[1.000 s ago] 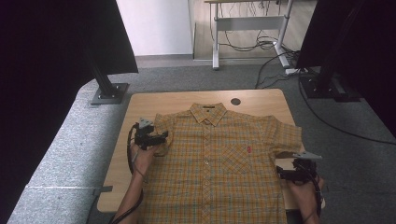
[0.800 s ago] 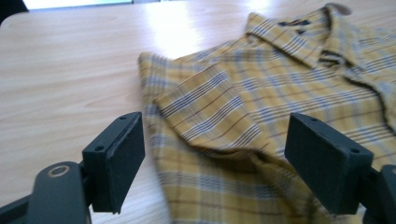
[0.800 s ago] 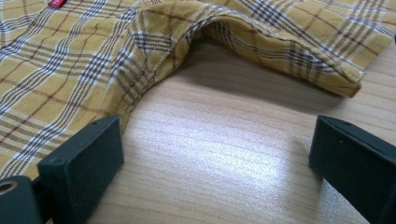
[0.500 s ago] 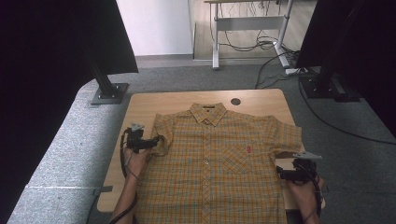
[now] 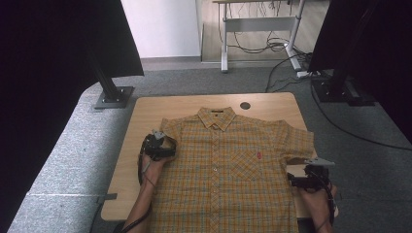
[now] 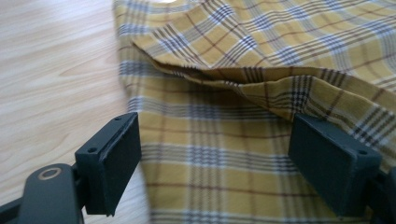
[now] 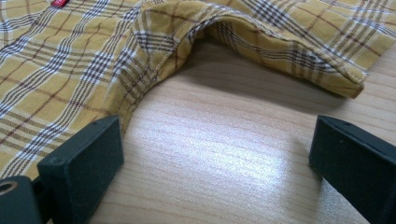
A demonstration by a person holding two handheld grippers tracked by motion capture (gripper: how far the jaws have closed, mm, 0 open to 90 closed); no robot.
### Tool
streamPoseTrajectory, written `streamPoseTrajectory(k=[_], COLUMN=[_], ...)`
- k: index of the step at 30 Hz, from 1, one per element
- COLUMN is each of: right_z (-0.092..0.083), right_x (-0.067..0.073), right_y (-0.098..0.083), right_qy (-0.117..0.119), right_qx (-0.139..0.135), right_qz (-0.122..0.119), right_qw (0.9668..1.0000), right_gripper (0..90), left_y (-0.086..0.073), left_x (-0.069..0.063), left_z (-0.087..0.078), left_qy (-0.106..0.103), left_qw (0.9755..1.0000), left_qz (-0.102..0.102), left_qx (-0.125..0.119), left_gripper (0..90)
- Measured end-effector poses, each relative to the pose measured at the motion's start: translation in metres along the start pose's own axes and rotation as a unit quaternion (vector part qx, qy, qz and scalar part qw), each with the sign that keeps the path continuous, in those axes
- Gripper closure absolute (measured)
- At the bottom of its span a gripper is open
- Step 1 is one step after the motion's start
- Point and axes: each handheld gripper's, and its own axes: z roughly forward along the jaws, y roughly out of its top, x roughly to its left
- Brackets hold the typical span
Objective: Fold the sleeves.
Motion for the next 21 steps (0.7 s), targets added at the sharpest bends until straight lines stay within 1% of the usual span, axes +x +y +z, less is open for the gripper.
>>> streamPoseTrajectory(k=[1, 2, 3, 4, 5, 6, 9, 11, 12, 13, 14, 15, 17, 21], right_z=[0.000, 0.000, 0.000, 0.000, 0.000, 0.000, 0.000, 0.000, 0.000, 0.000, 0.000, 0.000, 0.000, 0.000], right_x=[0.000, 0.000, 0.000, 0.000, 0.000, 0.000, 0.000, 0.000, 0.000, 0.000, 0.000, 0.000, 0.000, 0.000], right_y=[0.000, 0.000, 0.000, 0.000, 0.000, 0.000, 0.000, 0.000, 0.000, 0.000, 0.000, 0.000, 0.000, 0.000], right_qy=[0.000, 0.000, 0.000, 0.000, 0.000, 0.000, 0.001, 0.001, 0.001, 0.001, 0.001, 0.001, 0.001, 0.001], right_qx=[0.000, 0.000, 0.000, 0.000, 0.000, 0.000, 0.000, 0.000, 0.000, 0.000, 0.000, 0.000, 0.000, 0.000], right_qz=[0.000, 0.000, 0.000, 0.000, 0.000, 0.000, -0.001, -0.001, -0.001, -0.001, -0.001, -0.001, -0.001, -0.001], right_qw=[1.0000, 1.0000, 1.0000, 1.0000, 1.0000, 1.0000, 1.0000, 1.0000, 1.0000, 1.0000, 1.0000, 1.0000, 1.0000, 1.0000], right_gripper=[2.4, 2.4, 2.4, 2.4, 2.4, 2.4, 2.4, 2.4, 2.4, 2.4, 2.4, 2.4, 2.4, 2.4], left_y=[0.000, 0.001, 0.001, 0.002, 0.002, 0.003, 0.003, 0.004, 0.004, 0.004, 0.004, 0.004, 0.004, 0.004], left_x=[0.000, -0.005, -0.005, -0.009, -0.009, -0.015, -0.018, -0.018, -0.015, -0.015, -0.011, -0.011, -0.008, -0.004], left_z=[0.000, 0.001, 0.001, 0.002, 0.002, 0.003, 0.003, 0.003, 0.002, 0.002, 0.000, 0.000, -0.003, -0.009], left_qy=[0.000, -0.003, -0.003, -0.008, -0.008, -0.012, -0.015, -0.017, -0.021, -0.021, -0.031, -0.031, -0.042, -0.047], left_qw=[1.0000, 1.0000, 1.0000, 0.9999, 0.9999, 0.9997, 0.9996, 0.9996, 0.9997, 0.9997, 0.9995, 0.9995, 0.9991, 0.9988], left_qz=[0.000, 0.004, 0.004, 0.008, 0.008, 0.019, 0.024, 0.021, 0.011, 0.011, 0.002, 0.002, -0.009, -0.012], left_qx=[0.000, -0.003, -0.003, -0.004, -0.004, -0.005, -0.004, -0.005, -0.004, -0.004, 0.000, 0.000, 0.005, 0.004], left_gripper=[17.1, 17.1, 17.1, 17.1, 17.1, 17.1, 17.1, 17.0, 17.0, 17.0, 16.9, 16.3, 16.0, 15.9])
